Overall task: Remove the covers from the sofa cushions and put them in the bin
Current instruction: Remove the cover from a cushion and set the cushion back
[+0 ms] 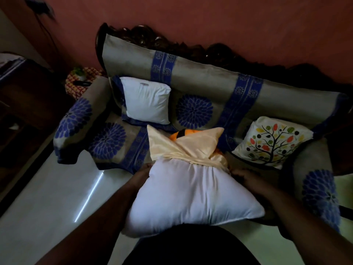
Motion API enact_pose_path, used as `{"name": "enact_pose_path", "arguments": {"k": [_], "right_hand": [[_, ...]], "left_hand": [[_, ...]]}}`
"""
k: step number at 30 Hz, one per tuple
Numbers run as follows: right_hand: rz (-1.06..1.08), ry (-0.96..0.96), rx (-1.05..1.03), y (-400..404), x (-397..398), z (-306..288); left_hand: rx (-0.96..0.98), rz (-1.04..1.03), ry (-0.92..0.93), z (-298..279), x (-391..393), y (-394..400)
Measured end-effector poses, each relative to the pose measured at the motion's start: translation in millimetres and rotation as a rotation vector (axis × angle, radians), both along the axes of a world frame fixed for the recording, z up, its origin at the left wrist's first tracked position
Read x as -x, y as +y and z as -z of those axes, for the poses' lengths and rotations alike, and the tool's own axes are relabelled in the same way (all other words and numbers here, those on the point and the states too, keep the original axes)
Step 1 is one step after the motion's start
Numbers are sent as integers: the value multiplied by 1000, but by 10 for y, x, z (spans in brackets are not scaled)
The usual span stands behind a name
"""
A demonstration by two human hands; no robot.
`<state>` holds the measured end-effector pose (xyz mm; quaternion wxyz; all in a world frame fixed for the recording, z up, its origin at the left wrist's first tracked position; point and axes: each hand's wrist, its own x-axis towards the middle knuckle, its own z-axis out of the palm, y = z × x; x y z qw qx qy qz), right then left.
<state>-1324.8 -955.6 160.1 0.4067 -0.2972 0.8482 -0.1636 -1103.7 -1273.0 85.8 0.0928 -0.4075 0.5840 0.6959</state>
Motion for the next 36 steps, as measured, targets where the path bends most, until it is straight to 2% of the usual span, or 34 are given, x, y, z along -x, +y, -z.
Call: {"name": "enact_pose_path", "arguments": {"k": [3, 5, 6, 8, 9, 11, 14, 18, 19, 22, 23, 25, 26, 29, 31, 34, 36], "right_hand": [[-242, -33, -236, 60, 224, -113], [-326, 22, -322, -40, 335, -277], [-305, 123, -311, -168, 345, -403], [-196, 387, -156, -470, 303, -483], [-154, 422, -30, -686, 200, -512], [-208, 327, 128, -1101, -82, -475], [-351, 454, 93, -1502, -312, -299], [-520, 627, -61, -1736, -284, -216], [-553, 650, -108, -1766, -276, -203], [-472, 568, -115, -1762, -221, -143], [-363, 458, -94, -1747, -200, -105], [-110, 228, -10, -1687, -204, 3], [-19, 178, 30, -1680, -218, 58], [4, 175, 89, -1720, -262, 176], [-115, 315, 124, -1756, -298, 160], [-290, 797, 259, -1761, -351, 74], [-322, 992, 279, -1782, -371, 40]], "left_hand": [[101, 61, 34, -174, -15, 24], [137, 86, 51, -133, -29, 23], [123, 66, 82, -127, -25, 20], [95, 39, 126, -225, 11, 66], [108, 46, 152, -252, 38, 81], [135, 72, 185, -334, 95, 88], [95, -3, 219, -453, 151, 79], [-100, -101, 202, -611, 135, 112], [-148, -188, 187, -572, 151, 135], [-5, -288, 180, -647, 150, 226], [-20, -300, 196, -643, 169, 244], [78, -258, 247, -604, 231, 272], [109, -247, 275, -602, 268, 293], [219, -224, 266, -517, 330, 349], [190, -244, 232, -431, 343, 340], [237, -197, 182, -313, 368, 276], [308, -122, 170, -318, 414, 240]]}}
